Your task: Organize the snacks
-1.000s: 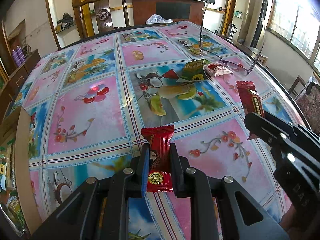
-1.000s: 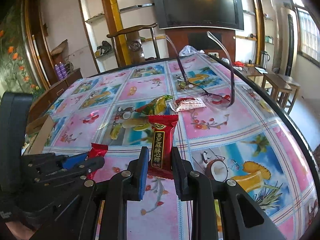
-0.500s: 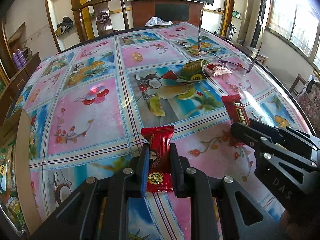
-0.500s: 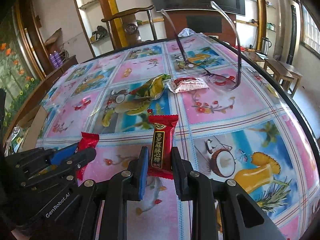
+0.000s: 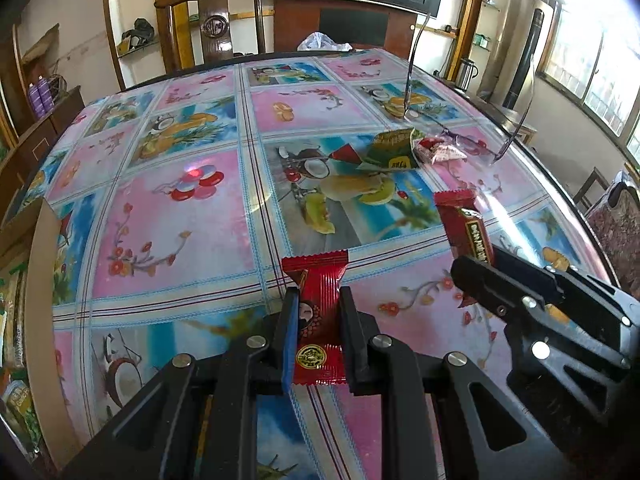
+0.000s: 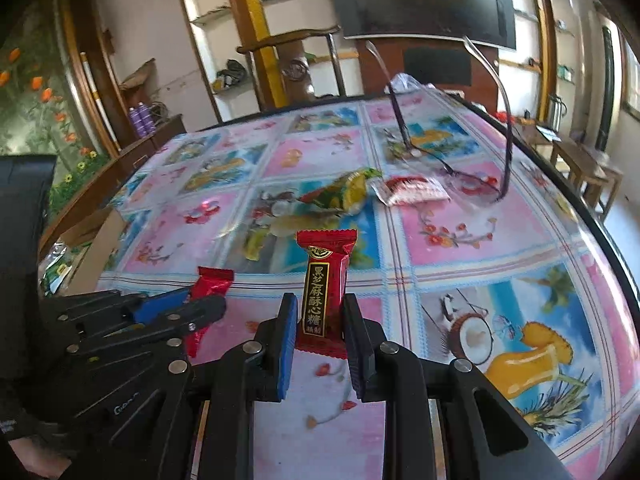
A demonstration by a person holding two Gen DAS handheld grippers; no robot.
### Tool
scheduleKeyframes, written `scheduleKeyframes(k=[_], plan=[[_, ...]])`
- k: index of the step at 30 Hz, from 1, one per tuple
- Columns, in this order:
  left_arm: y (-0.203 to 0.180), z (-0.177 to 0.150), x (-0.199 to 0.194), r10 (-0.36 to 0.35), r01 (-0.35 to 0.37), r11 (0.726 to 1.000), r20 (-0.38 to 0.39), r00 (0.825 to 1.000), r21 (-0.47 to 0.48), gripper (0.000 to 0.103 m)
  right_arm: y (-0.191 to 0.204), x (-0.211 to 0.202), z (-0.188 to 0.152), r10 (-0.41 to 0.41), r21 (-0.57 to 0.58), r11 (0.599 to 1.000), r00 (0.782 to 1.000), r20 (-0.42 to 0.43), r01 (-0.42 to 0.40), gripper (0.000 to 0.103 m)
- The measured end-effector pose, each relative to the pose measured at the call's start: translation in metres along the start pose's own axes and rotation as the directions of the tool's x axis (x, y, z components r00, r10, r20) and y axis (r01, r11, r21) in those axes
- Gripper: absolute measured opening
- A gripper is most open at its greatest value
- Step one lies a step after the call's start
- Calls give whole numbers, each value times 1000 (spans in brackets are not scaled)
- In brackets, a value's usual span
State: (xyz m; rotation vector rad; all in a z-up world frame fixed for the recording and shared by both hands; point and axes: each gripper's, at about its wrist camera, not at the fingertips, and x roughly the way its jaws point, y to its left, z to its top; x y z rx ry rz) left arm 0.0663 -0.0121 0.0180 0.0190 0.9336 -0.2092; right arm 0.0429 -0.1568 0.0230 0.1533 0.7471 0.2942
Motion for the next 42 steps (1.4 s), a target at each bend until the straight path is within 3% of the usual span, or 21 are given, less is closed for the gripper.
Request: scheduleKeyframes(k=[42], plan=[[6,2,-19,-27,28,999,38,999,-32,17,-5,-5,3,-1,17,1000,999,32,1,24]])
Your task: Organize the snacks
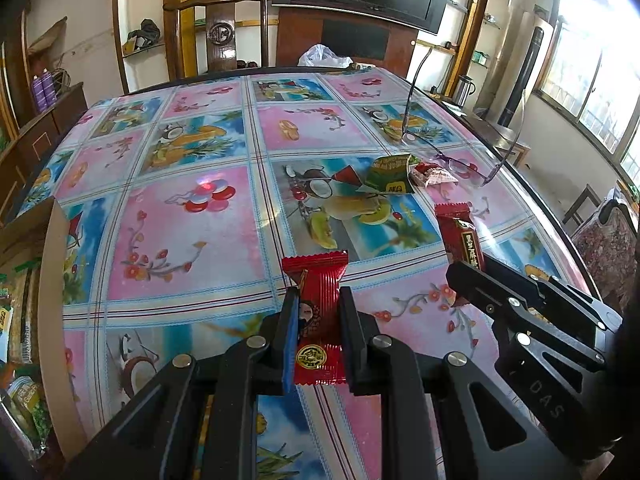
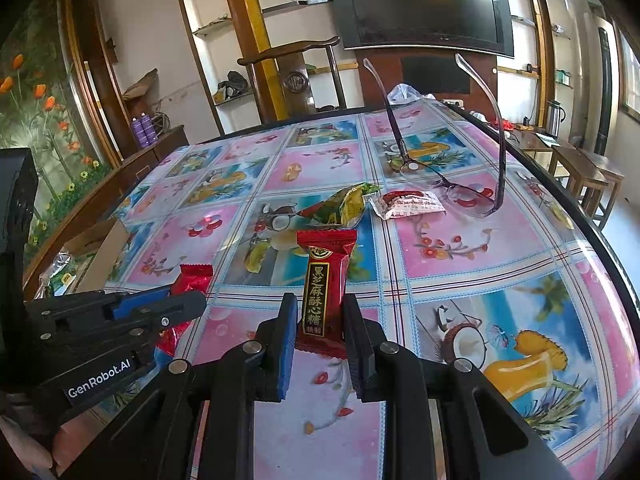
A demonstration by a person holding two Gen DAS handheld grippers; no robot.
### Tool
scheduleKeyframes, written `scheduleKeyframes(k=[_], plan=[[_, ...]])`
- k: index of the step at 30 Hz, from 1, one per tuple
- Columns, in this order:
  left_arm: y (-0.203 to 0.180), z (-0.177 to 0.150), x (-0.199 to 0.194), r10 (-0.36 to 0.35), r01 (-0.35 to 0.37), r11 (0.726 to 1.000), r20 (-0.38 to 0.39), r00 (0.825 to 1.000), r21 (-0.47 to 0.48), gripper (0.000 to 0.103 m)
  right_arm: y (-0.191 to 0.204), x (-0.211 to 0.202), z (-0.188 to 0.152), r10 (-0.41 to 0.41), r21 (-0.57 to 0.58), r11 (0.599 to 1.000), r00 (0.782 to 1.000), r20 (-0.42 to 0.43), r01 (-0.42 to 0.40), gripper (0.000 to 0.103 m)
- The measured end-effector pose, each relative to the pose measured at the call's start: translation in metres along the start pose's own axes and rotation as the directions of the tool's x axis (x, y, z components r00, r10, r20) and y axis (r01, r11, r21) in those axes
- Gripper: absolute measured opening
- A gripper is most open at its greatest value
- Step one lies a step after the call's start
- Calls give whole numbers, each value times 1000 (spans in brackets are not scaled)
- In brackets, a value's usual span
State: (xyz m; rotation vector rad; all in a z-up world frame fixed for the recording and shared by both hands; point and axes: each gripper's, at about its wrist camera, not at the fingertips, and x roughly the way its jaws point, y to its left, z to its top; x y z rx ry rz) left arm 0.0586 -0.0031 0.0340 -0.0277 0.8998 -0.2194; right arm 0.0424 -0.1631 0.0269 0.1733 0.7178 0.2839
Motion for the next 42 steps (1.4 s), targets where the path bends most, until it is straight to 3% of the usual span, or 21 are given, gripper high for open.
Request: scheduleKeyframes(k=[42], plan=[[1,1,-2,-4,4,1000,1,1000,-3,17,4,-10,2,23,-8,1000,999,28,-23,24]])
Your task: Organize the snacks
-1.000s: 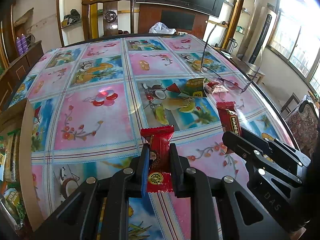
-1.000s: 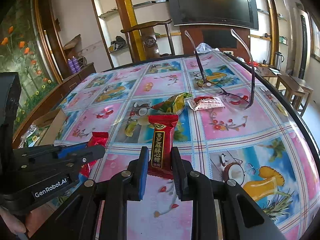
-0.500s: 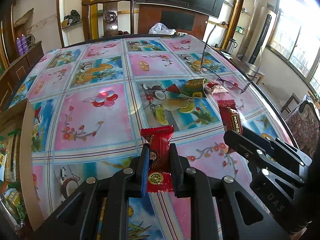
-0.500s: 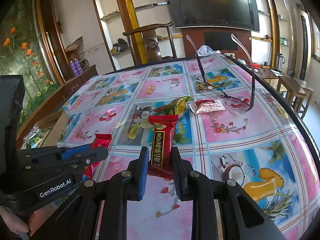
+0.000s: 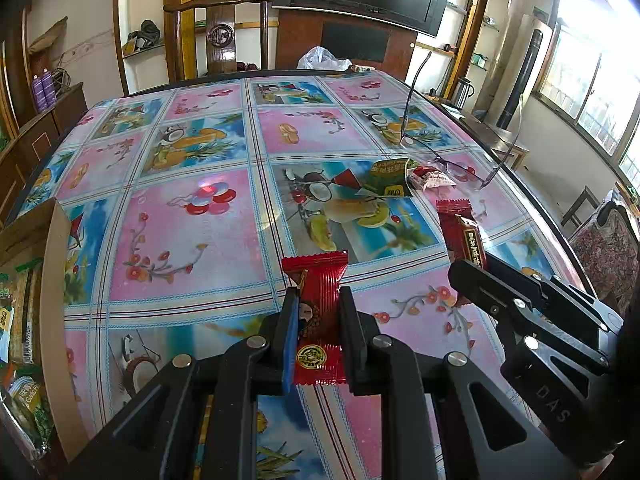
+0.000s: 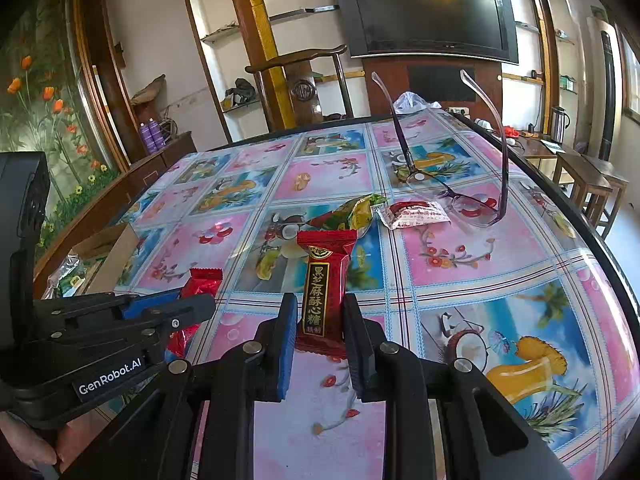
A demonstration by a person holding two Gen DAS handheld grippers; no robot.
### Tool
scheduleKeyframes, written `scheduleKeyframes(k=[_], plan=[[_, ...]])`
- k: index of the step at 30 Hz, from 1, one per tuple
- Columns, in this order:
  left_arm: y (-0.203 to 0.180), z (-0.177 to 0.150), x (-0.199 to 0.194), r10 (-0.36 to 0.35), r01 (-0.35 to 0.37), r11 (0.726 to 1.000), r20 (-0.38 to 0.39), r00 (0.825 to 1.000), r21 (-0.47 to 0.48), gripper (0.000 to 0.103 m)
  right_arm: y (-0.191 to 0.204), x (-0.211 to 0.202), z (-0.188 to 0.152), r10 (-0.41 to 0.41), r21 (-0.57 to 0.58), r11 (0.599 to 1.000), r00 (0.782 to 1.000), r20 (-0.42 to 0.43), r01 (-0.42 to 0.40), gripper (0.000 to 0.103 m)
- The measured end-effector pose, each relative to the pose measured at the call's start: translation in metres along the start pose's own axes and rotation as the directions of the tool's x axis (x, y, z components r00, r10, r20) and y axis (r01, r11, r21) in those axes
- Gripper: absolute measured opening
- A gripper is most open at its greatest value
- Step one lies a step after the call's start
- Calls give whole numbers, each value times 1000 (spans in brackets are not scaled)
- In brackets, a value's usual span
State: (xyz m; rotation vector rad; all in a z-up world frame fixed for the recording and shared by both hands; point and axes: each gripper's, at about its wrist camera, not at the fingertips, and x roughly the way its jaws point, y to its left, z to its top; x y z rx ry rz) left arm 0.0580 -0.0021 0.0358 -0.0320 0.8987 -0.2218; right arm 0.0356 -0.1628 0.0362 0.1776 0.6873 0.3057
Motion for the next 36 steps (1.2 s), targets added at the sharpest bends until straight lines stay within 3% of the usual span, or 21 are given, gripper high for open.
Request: scheduleKeyframes(k=[36], plan=[[8,3,-10,-19,20,999,25,999,-27,18,1,-3,-1,10,-5,1000,1000,28,-10,24]])
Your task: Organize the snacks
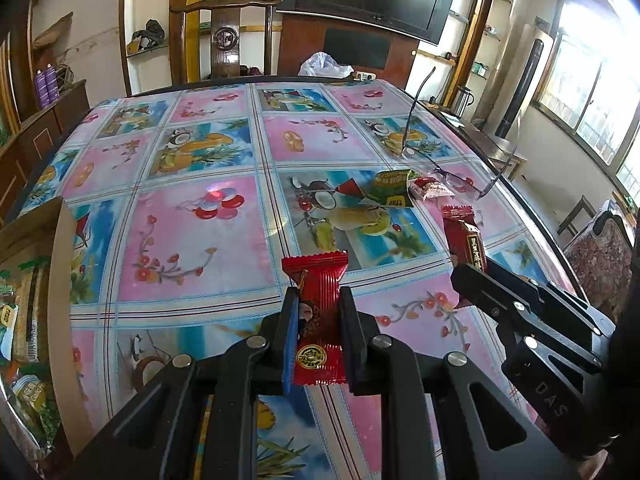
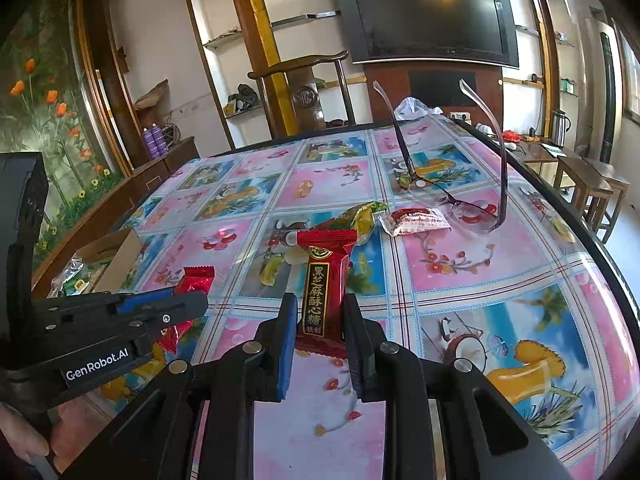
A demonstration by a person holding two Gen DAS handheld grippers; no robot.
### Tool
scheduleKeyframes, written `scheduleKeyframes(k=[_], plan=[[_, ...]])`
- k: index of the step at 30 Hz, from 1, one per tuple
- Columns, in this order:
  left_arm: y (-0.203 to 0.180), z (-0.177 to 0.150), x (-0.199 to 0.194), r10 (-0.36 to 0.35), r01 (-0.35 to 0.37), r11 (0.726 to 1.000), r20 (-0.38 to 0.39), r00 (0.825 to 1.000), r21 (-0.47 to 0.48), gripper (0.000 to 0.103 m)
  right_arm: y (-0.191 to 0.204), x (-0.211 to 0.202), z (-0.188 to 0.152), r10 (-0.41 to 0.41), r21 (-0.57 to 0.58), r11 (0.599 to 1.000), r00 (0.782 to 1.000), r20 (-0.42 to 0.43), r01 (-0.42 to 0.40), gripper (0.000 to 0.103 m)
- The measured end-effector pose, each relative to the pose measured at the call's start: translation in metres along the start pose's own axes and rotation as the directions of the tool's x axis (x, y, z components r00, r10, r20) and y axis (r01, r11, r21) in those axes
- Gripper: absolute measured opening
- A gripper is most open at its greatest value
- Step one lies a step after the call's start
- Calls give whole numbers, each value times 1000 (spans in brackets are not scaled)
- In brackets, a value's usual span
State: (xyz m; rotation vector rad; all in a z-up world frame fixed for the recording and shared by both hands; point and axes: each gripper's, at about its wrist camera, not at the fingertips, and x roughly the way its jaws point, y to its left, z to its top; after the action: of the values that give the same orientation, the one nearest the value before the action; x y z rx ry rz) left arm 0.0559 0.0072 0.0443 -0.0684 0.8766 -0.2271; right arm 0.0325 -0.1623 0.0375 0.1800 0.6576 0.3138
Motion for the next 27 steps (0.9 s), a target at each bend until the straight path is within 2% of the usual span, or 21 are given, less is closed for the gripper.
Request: scheduleKeyframes(k=[27], plan=[[17,1,-25,-28,31,999,51,998,-43,18,10,-10,-4,21,5,1000,999,36,-21,24]])
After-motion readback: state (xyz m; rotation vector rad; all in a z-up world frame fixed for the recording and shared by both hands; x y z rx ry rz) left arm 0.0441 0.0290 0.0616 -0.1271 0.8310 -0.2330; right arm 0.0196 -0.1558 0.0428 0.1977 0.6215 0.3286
